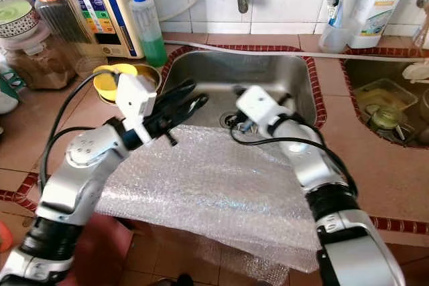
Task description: Kitchen organization
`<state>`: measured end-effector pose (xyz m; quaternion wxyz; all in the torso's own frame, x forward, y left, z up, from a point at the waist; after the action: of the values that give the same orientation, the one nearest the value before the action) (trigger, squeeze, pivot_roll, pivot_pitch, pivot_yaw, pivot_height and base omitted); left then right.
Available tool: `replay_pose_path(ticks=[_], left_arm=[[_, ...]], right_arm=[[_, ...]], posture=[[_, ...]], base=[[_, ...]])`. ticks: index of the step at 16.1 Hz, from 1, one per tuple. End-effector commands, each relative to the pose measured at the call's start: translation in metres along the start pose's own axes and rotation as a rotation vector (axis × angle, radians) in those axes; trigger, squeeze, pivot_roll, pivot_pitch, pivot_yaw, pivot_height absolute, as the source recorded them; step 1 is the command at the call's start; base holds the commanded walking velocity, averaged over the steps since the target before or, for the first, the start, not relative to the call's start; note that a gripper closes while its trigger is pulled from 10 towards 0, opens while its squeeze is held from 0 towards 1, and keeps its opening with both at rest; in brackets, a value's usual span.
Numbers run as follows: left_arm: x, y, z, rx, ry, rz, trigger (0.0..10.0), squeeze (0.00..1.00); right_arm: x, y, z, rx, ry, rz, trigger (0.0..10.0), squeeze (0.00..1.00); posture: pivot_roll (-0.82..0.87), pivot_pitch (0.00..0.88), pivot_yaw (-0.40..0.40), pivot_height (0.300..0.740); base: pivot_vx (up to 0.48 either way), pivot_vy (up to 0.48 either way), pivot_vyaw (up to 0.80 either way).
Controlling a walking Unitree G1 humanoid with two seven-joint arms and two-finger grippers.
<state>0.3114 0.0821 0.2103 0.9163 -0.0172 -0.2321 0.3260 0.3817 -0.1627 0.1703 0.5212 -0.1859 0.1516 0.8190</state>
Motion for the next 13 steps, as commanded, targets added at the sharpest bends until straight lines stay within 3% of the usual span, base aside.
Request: replay_pose_path(ticks=[1, 7, 8, 9, 11, 12, 13], left_arm=[[-0.003, 0.009, -0.013, 0.071, 0.01, -0.037, 10.0, 1.0], [-0.015, 0.028, -0.037, 0.209, 0.058, -0.083, 10.0, 1.0], [-0.016, 0.031, -0.042, 0.233, 0.066, -0.091, 10.0, 1.0], [-0.016, 0.031, -0.043, 0.239, 0.064, -0.093, 10.0, 1.0], [-0.014, 0.03, -0.044, 0.255, 0.054, -0.098, 10.0, 1.0], [-0.012, 0.029, -0.045, 0.265, 0.032, -0.095, 10.0, 1.0], [-0.01, 0.028, -0.044, 0.264, 0.034, -0.082, 10.0, 1.0]], right_arm=[[-0.013, 0.003, -0.004, 0.008, -0.009, -0.051, 0.0, 0.0], [-0.033, 0.02, -0.035, 0.097, -0.103, -0.188, 0.0, 0.0], [-0.038, 0.022, -0.038, 0.111, -0.129, -0.231, 0.9, 0.0], [-0.041, 0.023, -0.04, 0.117, -0.138, -0.249, 6.5, 0.0], [-0.045, 0.024, -0.042, 0.119, -0.196, -0.286, 7.9, 0.0], [-0.044, 0.024, -0.044, 0.12, -0.234, -0.297, 10.0, 0.0], [-0.044, 0.024, -0.046, 0.121, -0.265, -0.305, 10.0, 0.0]], posture=[[-0.22, 0.139, 0.134, 0.74], [-0.22, 0.141, 0.142, 0.74], [-0.22, 0.14, 0.146, 0.74], [-0.22, 0.139, 0.148, 0.74], [-0.22, 0.139, 0.151, 0.74], [-0.22, 0.138, 0.155, 0.74], [-0.22, 0.137, 0.156, 0.74]], base=[[0.0, 0.0, 0.0], [0.0, 0.0, 0.0], [0.0, 0.0, 0.0], [0.0, 0.0, 0.0], [0.0, 0.0, 0.0], [0.0, 0.0, 0.0], [0.0, 0.0, 0.0]])
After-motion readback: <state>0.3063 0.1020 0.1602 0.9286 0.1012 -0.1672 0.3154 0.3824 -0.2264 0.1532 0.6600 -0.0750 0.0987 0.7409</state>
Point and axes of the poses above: a point about 5 cm out from each wrist's last joint towards the gripper, its own y axis pointing back from the gripper into the wrist, its own z axis along the axis of the wrist's last joint, x = y × z, the point moved 1 cm from there along -y, pointing out of the wrist towards the gripper, and after that the axes turned 13 degrees about -y, right-handed, at the moved point
